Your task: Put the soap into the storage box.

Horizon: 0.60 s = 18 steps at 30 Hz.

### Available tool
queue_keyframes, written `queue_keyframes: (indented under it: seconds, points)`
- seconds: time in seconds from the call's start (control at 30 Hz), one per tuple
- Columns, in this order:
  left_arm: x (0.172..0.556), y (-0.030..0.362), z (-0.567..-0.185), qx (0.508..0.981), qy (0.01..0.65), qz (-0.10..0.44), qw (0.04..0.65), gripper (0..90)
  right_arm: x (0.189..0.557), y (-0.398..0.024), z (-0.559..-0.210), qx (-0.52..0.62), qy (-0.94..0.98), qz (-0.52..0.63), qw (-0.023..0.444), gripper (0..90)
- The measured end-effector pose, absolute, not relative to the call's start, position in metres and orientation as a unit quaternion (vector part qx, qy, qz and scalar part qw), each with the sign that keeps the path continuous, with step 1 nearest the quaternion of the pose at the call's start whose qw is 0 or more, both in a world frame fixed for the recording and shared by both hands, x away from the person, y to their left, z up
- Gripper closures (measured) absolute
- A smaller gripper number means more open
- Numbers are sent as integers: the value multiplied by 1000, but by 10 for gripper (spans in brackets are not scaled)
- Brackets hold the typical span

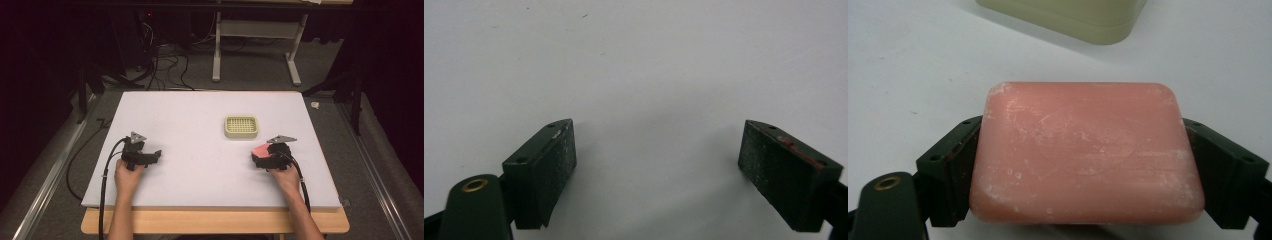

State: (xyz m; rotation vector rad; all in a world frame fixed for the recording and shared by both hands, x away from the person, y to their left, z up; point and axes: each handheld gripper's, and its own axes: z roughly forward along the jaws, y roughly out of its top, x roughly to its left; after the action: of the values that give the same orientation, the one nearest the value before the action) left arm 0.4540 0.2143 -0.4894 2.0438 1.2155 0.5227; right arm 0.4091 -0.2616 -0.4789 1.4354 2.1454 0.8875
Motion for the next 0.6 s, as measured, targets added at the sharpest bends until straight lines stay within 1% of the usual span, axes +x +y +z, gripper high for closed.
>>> queue_keyframes:
  seconds: [0.37,0.6]
  points:
    - [454,214,-489,787,469,201,346,159,405,-262,-471,514,766,333,197,137]
    - [454,214,-489,788,468,201,346,159,407,-260,-458,503,769,344,194,137]
